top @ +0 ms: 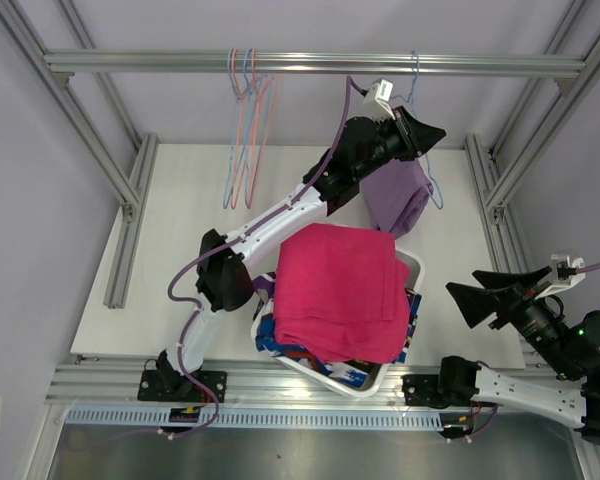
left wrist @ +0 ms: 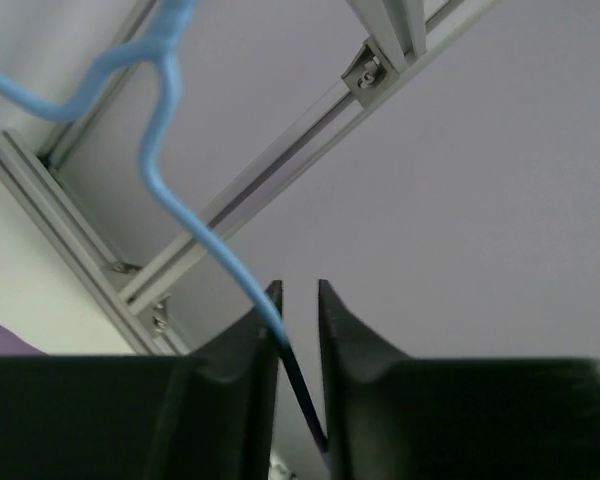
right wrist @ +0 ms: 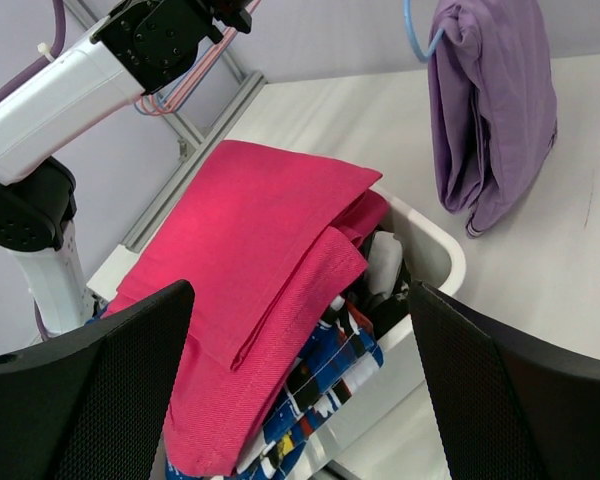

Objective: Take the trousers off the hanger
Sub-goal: Pick up the hanger from the clothesline.

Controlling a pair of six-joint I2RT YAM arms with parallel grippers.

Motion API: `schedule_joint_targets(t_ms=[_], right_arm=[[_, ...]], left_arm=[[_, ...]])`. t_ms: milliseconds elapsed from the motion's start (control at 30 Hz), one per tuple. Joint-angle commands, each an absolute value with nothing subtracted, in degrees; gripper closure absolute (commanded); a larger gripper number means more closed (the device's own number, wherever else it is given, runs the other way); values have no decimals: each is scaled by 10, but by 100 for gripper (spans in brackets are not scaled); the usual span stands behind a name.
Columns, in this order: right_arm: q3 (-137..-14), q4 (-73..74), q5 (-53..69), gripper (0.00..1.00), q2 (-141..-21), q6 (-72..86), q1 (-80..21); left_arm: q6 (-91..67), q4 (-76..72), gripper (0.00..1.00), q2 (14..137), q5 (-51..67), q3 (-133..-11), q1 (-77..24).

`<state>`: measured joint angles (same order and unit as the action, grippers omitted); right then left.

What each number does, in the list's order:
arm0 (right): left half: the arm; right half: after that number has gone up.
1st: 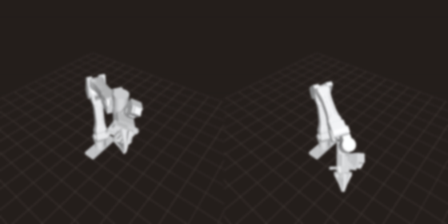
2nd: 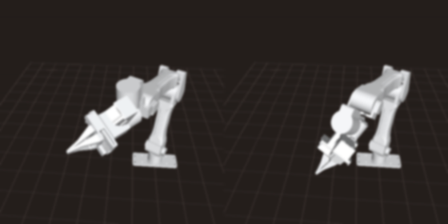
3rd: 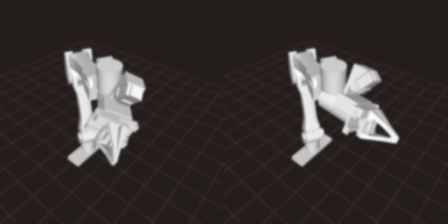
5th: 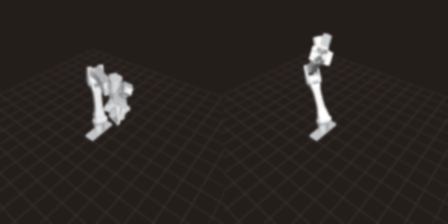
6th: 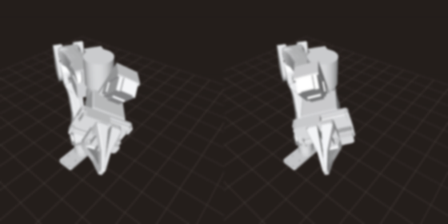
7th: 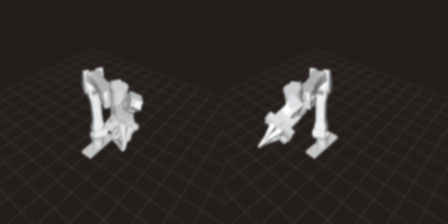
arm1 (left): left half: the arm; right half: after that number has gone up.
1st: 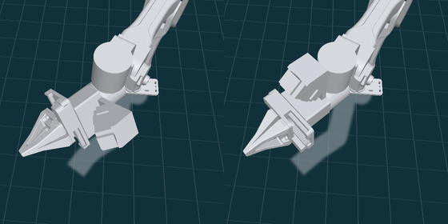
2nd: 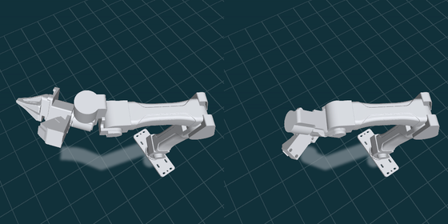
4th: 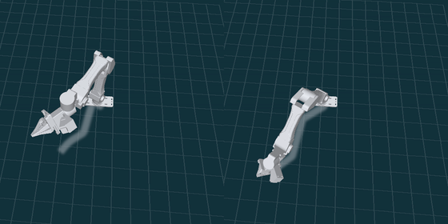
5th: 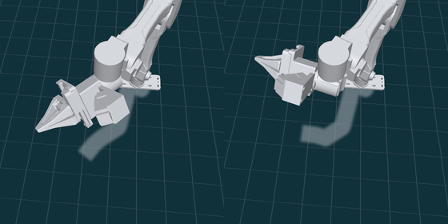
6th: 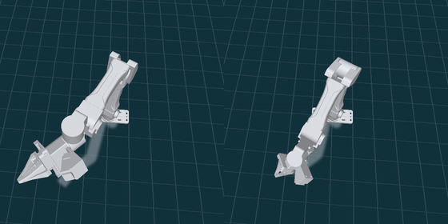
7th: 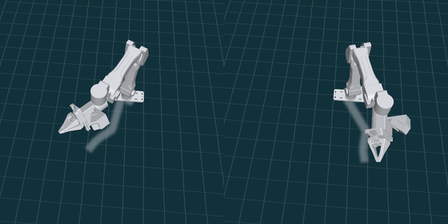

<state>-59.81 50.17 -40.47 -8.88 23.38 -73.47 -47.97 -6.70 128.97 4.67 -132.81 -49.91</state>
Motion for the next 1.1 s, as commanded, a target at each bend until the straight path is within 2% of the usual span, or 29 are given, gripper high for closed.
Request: schedule_joint_targets(t_ms=[0, 133, 1067], right_arm=[[-599, 510, -419, 7, -73, 257, -746], [-594, 515, -414, 7, -72, 263, -746], [-535, 469, -382, 7, -76, 271, -755]], left_arm=[[-496, -124, 85, 1255, 46, -1332, -503], [-504, -137, 99, 1255, 51, -1328, -503], [-413, -57, 99, 1161, 54, -1369, -491]])
